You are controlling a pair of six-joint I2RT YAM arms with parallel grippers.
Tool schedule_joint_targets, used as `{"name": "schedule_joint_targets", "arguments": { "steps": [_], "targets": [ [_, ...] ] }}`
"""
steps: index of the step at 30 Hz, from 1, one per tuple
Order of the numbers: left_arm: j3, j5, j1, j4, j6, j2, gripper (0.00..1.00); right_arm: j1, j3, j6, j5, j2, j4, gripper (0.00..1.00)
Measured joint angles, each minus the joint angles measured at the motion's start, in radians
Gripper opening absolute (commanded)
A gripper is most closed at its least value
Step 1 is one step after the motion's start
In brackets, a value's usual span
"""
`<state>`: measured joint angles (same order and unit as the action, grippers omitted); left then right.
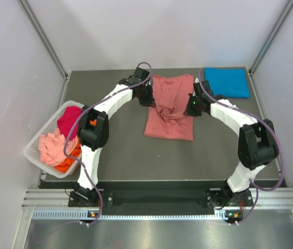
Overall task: Fold and stack the t-shirts
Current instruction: Fold the tshirt
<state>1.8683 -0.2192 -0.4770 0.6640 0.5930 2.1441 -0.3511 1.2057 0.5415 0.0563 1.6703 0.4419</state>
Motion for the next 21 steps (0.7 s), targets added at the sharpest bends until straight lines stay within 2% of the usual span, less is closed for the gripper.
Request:
{"name": "schedule_joint_targets", "arguments": {
  "steps": [11, 21],
  "targets": [
    [0.040, -0.082, 0.092, -0.069, -0.009, 0.122, 0.00, 0.115, 0.183, -0.037, 0.084, 0.216, 0.032, 0.00],
    [0.079, -0.134, 0.103, -0.151, -0.012, 0.182, 0.00, 0.154, 0.218, -0.044, 0.103, 0.269, 0.056, 0.00]
  ]
}}
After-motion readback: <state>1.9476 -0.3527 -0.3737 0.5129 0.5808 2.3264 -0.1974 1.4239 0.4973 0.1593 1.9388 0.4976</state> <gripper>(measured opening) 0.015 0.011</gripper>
